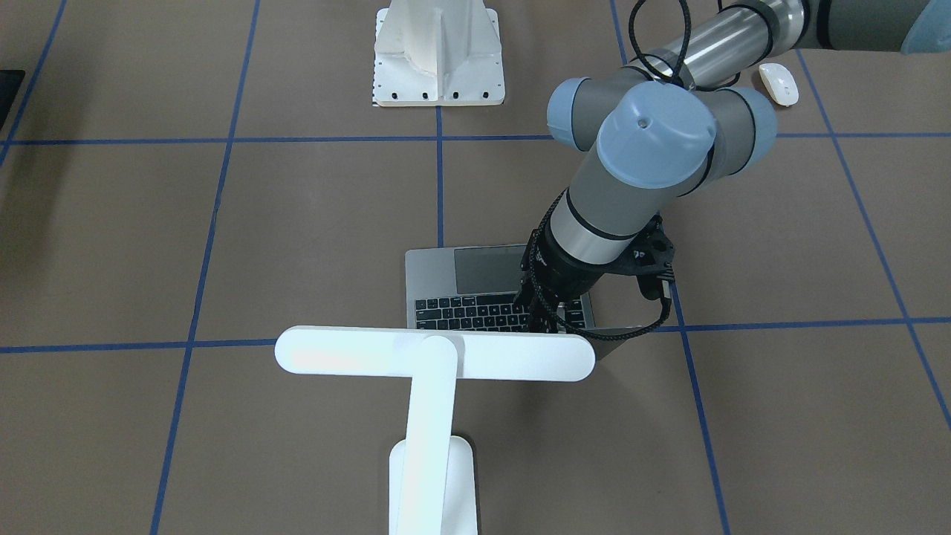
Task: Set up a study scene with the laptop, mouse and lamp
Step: 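Lower the laptop in front of the white lamp base and open the left gripper, then withdraw the left arm away from the laptop off the table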
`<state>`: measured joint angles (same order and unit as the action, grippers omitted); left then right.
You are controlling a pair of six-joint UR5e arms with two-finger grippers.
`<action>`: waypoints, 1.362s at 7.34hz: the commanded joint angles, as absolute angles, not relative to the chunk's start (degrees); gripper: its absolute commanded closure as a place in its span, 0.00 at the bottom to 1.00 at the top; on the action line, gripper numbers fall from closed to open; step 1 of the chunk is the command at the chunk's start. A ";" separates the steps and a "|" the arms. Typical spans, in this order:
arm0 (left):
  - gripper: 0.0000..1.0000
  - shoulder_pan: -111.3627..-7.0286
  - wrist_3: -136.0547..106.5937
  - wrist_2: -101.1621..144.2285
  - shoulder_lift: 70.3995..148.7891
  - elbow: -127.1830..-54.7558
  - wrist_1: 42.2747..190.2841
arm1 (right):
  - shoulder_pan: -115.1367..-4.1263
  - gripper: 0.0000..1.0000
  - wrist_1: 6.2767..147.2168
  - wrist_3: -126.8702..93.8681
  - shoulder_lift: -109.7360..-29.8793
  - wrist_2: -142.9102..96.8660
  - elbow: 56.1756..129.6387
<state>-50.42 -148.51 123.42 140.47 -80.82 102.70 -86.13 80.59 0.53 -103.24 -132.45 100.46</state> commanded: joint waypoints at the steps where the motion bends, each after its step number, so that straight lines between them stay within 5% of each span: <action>1: 0.00 -50.89 -143.82 123.92 135.04 -89.59 102.31 | -86.13 0.00 80.60 0.53 -103.18 -132.45 100.46; 6: 0.00 -53.08 -108.89 126.38 100.27 -121.68 101.78 | -86.13 0.00 80.51 0.61 -103.27 -132.36 100.46; 8: 0.00 -55.18 -89.58 128.48 85.50 -127.77 102.30 | -86.13 0.00 80.42 0.79 -103.18 -132.36 100.63; 10: 0.00 -68.57 -61.84 136.54 74.41 -127.45 102.30 | -86.13 0.00 80.33 0.70 -102.83 -132.36 101.25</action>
